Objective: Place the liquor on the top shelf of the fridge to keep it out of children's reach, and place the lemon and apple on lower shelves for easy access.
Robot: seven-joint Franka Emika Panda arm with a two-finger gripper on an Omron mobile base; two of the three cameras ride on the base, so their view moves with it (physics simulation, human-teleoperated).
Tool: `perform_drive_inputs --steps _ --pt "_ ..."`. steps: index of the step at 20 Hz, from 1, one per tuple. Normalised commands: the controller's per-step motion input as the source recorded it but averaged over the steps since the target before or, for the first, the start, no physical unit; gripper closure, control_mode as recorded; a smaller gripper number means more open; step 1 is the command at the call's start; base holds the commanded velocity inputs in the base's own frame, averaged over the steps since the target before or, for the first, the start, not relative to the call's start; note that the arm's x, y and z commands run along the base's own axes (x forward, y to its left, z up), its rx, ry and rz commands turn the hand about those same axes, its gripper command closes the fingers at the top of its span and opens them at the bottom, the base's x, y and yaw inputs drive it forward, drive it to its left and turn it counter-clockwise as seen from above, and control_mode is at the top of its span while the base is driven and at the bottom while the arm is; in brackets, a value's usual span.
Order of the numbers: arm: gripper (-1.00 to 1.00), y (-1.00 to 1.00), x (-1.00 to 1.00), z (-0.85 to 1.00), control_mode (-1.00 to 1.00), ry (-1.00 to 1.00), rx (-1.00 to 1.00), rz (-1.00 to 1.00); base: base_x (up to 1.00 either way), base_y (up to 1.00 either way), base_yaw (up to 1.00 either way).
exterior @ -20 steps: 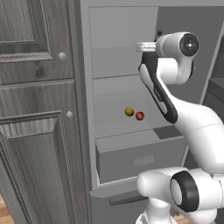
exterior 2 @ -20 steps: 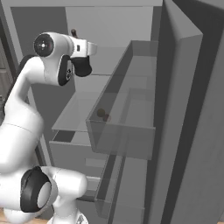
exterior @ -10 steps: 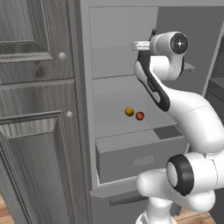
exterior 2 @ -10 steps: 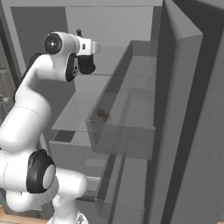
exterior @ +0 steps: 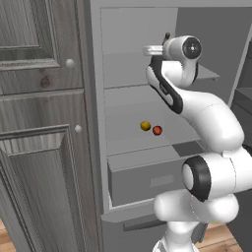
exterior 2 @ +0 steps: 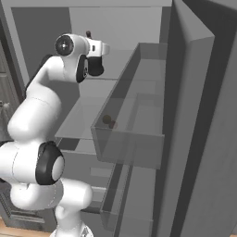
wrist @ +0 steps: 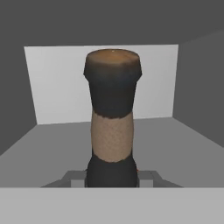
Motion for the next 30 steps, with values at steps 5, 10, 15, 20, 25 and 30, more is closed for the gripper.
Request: perform_drive_inputs --steps 5,10,15,20,25,30 --pt "1.0 0.0 0.49 -0.07 -1.0 0.0 0.0 0.0 0.0 0.0 0.0" --pt "1.0 0.0 0.46 -0.13 -1.0 0.0 0.0 0.0 0.0 0.0 0.0" --pt "1.0 0.0 0.45 -0.16 -1.0 0.0 0.0 0.0 0.0 0.0 0.0" --pt "1.0 0.0 0.45 -0.18 -1.0 0.0 0.0 0.0 0.0 0.0 0.0" --pt "1.0 0.0 0.45 -0.19 -1.0 0.0 0.0 0.0 0.0 0.0 0.0" --pt "-1.0 0.0 0.43 -0.21 -1.0 0.0 0.0 0.0 0.0 0.0 0.0"
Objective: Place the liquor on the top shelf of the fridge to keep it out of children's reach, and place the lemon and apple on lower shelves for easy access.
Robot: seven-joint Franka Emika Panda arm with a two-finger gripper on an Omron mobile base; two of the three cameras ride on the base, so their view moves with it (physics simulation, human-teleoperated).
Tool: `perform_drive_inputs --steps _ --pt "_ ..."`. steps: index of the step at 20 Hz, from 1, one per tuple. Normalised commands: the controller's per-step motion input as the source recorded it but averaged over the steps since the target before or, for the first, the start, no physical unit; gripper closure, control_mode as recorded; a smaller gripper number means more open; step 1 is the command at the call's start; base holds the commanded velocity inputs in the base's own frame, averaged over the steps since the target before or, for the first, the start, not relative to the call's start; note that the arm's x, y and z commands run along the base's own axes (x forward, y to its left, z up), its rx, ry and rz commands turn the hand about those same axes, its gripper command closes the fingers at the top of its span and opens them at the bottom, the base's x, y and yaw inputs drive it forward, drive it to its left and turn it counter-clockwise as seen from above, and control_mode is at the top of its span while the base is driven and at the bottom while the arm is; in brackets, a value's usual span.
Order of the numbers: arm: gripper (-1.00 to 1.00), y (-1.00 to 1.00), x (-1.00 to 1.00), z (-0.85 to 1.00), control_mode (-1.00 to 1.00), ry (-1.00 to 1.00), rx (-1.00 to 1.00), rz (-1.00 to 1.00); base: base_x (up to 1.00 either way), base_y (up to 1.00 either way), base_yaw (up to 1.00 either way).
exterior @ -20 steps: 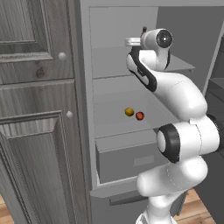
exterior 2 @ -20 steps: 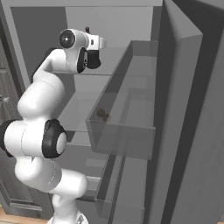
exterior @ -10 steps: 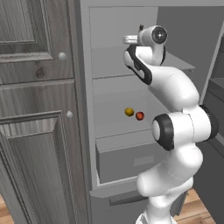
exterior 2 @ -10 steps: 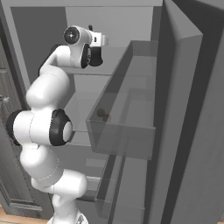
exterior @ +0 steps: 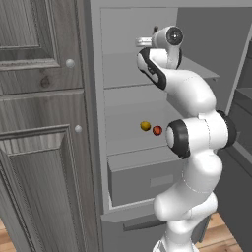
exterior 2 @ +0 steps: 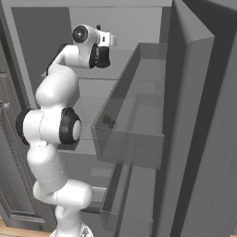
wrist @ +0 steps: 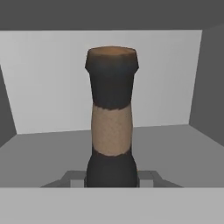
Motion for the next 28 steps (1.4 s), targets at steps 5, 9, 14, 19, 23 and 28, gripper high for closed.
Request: perform_drive_inputs --steps 5,9,14,19,23,28 --pt "-1.0 0.0 0.39 -0.26 -1.0 0.0 0.0 0.0 0.0 0.0 0.0" --pt "-1.0 0.0 0.29 -0.25 -1.0 0.0 0.0 0.0 0.0 0.0 0.0" --pt "-1.0 0.0 0.17 -0.2 -1.0 0.0 0.0 0.0 0.0 0.0 0.0" --pt "-1.0 0.0 0.01 -0.06 -1.0 0.0 0.0 0.0 0.0 0.0 0.0" --pt "-1.0 0.0 -0.01 0.0 -1.0 0.0 0.0 0.0 0.0 0.0 0.0" --pt "-1.0 0.0 -0.1 0.0 -1.0 0.0 0.0 0.0 0.0 0.0 0.0"
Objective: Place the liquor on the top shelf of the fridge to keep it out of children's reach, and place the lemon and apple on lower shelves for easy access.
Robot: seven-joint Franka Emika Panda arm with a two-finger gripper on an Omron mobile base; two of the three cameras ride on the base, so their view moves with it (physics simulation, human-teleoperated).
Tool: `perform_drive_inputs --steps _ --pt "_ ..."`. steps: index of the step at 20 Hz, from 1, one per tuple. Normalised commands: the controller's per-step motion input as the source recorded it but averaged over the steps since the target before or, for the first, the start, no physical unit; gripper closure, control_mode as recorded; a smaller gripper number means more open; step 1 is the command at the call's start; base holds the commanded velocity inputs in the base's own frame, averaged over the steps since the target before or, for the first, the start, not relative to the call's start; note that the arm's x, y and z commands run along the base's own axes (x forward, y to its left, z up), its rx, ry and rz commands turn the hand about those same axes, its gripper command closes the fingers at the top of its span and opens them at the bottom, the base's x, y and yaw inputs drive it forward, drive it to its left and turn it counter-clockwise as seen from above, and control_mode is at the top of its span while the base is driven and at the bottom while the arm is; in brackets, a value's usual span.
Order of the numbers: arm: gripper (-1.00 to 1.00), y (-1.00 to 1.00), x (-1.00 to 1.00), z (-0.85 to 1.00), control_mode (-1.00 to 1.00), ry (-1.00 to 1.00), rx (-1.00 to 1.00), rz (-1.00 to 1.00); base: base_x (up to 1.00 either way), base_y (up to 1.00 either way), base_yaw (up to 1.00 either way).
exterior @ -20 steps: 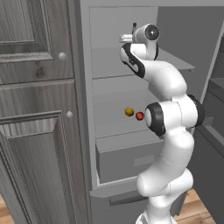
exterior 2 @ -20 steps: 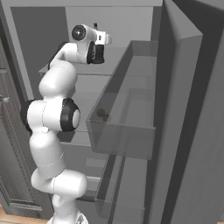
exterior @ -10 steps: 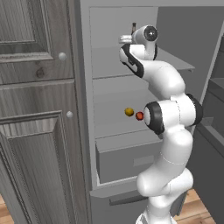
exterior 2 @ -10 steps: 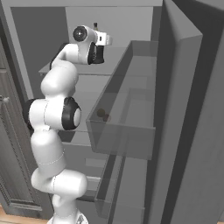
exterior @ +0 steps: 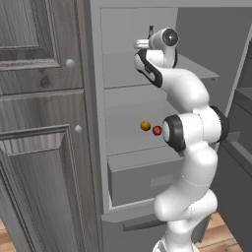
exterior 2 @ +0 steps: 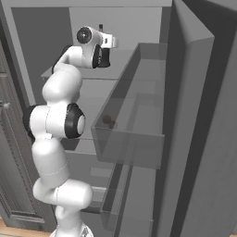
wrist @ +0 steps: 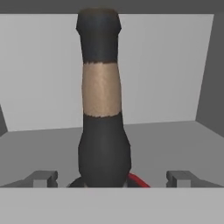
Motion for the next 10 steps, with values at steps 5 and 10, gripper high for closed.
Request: perform_drive_inputs --steps 5,10 --pt "-1.0 0.02 -0.31 0.01 -1.0 0.0 -0.03 0.01 0.0 0.0 0.0" --pt "-1.0 0.0 -0.43 0.0 -1.0 0.0 -0.04 0.01 0.0 0.0 0.0"
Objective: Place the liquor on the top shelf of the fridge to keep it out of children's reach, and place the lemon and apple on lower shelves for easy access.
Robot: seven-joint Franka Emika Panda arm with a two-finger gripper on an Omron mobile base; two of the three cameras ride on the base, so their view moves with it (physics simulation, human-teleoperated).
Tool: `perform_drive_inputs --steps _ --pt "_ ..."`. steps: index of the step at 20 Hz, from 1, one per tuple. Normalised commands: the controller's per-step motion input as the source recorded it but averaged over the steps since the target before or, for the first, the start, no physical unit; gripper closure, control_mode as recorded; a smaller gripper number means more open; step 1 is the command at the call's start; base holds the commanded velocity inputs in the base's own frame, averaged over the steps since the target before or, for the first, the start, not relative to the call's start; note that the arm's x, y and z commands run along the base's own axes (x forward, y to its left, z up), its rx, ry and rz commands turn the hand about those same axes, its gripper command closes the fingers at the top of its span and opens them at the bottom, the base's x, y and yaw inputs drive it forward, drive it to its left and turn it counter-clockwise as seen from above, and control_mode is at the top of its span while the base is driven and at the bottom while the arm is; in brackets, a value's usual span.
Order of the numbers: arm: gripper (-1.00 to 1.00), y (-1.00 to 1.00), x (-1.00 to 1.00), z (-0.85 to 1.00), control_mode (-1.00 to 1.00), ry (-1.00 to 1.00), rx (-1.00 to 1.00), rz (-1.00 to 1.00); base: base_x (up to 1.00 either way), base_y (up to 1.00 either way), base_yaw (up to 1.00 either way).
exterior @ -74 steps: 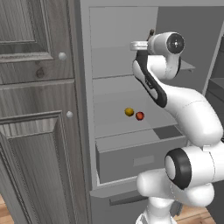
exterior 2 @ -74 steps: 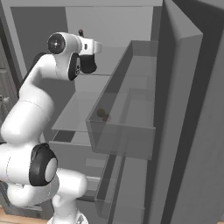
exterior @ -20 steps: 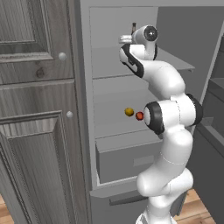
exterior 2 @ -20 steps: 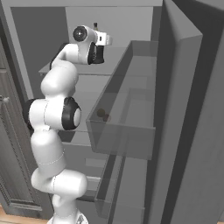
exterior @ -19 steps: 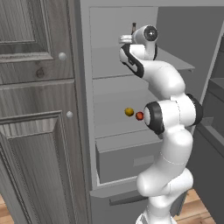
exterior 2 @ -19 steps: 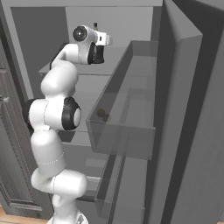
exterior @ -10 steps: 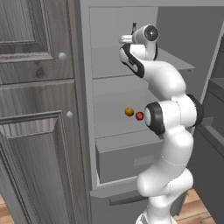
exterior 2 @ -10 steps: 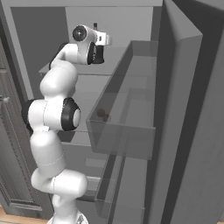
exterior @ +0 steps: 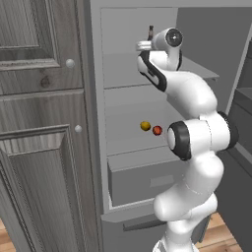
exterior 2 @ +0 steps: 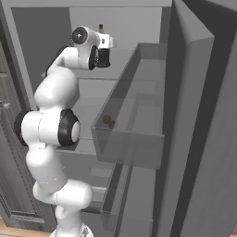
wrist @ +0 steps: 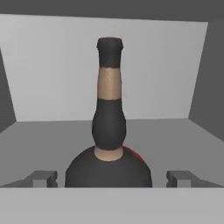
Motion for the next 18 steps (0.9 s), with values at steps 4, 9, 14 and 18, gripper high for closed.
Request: perform_drive_inputs --steps 4,9,14,18 --pt "-1.0 0.0 -0.55 0.0 -1.0 0.0 -0.03 0.0 0.0 0.0 0.0" --pt "-1.0 0.0 -0.64 0.03 -1.0 0.0 -0.04 0.0 0.0 0.0 0.0" --pt "-1.0 0.0 -0.77 0.08 -1.0 0.0 -0.05 0.0 0.0 0.0 0.0" --pt "-1.0 0.0 -0.93 0.09 -1.0 0.0 -0.02 0.0 0.0 0.0 0.0"
